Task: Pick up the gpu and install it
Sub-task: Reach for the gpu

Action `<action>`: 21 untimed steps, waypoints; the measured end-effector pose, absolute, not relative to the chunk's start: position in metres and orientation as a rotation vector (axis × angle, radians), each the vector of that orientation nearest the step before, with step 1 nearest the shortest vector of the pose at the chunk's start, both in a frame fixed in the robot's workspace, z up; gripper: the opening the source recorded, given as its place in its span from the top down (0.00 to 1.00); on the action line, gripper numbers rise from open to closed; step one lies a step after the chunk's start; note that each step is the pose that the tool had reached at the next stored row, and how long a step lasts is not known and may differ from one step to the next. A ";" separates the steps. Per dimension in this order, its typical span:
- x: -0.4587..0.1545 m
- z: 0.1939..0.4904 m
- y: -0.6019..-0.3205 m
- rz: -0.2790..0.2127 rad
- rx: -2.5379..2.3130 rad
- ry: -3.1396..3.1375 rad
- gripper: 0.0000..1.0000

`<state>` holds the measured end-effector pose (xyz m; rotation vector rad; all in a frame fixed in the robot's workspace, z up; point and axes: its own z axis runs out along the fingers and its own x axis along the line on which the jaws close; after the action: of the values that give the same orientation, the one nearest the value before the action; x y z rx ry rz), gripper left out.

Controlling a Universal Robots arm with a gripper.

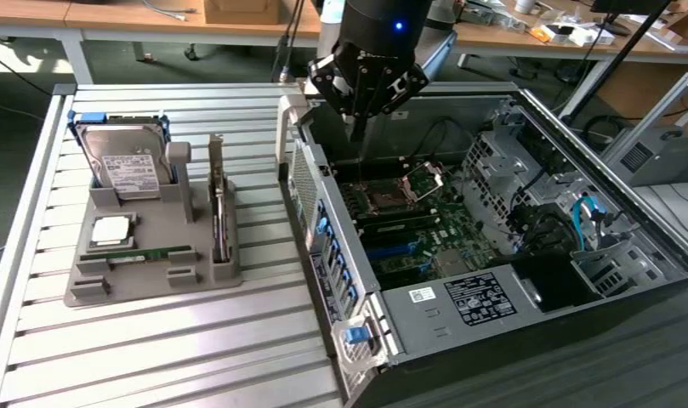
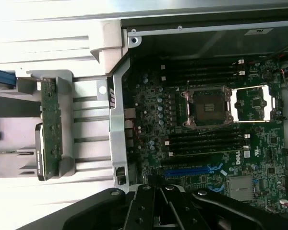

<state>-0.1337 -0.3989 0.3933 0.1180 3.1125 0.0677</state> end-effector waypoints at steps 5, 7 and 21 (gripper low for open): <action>-0.137 0.393 -0.399 0.068 0.118 3.112 0.90; -0.138 0.393 -0.399 0.068 0.118 3.112 0.90; -0.144 0.393 -0.399 0.068 0.118 3.112 0.90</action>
<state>-0.1436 -0.3989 0.3933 0.1179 3.1125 0.0677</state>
